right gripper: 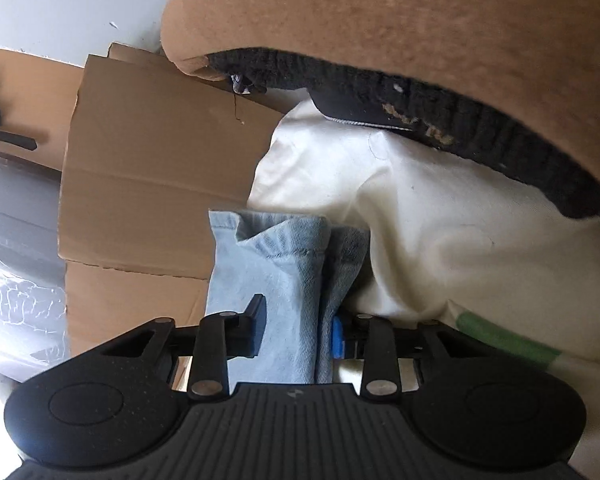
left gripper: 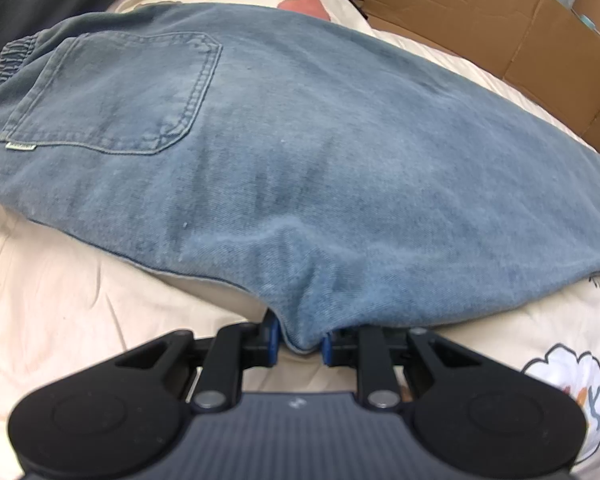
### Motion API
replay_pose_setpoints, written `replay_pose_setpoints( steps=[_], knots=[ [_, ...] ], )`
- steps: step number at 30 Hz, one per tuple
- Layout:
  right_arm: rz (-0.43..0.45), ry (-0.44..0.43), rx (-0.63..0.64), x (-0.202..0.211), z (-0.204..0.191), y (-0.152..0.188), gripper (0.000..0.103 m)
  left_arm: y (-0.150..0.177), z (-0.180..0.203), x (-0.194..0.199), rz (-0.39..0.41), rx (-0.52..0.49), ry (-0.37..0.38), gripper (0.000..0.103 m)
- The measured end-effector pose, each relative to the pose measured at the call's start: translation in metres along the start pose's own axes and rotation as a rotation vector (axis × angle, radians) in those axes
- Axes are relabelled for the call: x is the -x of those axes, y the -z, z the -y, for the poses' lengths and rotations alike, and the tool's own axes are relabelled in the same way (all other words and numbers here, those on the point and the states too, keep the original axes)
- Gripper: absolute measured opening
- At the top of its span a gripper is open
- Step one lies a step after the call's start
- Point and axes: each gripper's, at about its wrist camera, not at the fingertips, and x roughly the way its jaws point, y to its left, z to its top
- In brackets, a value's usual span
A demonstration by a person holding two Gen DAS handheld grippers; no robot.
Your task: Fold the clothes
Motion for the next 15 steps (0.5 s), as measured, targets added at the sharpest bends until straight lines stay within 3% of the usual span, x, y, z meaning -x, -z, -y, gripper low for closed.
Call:
replay_pose_setpoints(
  steps=[4,7,15],
  knots=[
    [0.023,0.001,0.008,-0.009,0.0,-0.003,0.031,0.001,0.0,0.001,0.003,-0.001,0.001,0.021],
    [0.048,0.011,0.03,-0.01,-0.002,-0.007,0.023,0.001,0.0,0.0,0.004,-0.003,0.002,0.021],
    [0.022,0.039,0.095,-0.014,-0.013,-0.017,0.011,0.0,0.003,-0.002,0.002,-0.016,-0.004,0.021]
  ],
)
